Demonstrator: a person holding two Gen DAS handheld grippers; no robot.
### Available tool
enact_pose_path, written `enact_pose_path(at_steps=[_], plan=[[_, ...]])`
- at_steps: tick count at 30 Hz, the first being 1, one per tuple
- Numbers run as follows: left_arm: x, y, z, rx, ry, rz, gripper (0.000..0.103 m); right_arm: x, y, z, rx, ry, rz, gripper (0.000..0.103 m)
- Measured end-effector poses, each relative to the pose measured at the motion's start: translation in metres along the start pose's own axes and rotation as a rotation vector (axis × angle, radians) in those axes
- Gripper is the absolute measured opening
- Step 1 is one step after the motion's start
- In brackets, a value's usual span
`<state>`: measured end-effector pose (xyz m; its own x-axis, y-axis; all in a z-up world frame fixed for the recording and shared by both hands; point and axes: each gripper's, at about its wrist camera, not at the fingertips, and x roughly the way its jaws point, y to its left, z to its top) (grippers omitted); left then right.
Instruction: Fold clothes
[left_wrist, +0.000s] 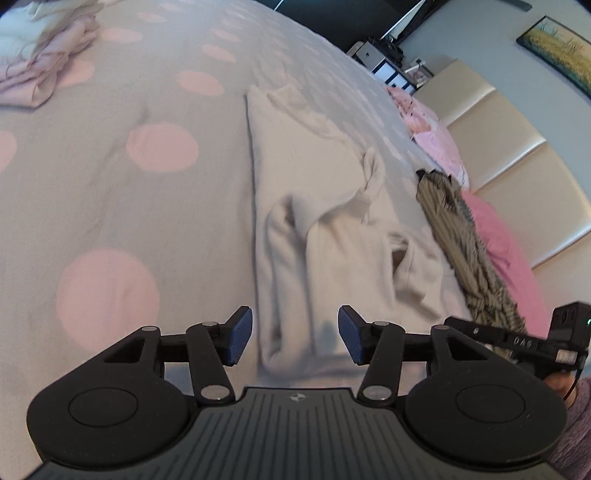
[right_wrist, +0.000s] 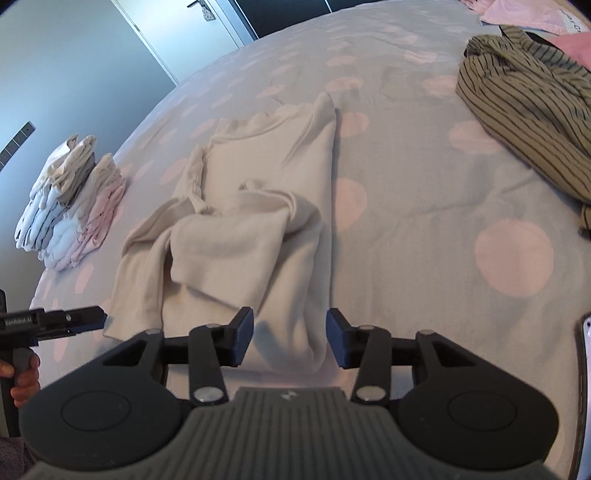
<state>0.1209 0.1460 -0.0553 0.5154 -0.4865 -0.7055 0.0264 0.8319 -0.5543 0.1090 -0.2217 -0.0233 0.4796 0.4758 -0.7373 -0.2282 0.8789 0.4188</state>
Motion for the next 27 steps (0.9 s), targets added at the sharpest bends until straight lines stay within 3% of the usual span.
enact_pose_path(at_steps=[11, 19, 27], plan=[[0.034, 0.004, -0.004, 0.019, 0.062, -0.014, 0.049, 0.026, 0.005, -0.010, -0.037, 0.075, -0.012, 0.045], [0.049, -0.006, -0.005, 0.060, 0.054, 0.009, 0.048, 0.030, 0.016, -0.011, -0.113, 0.075, -0.059, 0.038], [0.044, -0.022, -0.005, 0.091, 0.037, 0.049, 0.027, 0.020, 0.027, -0.013, -0.172, 0.043, -0.090, 0.024]])
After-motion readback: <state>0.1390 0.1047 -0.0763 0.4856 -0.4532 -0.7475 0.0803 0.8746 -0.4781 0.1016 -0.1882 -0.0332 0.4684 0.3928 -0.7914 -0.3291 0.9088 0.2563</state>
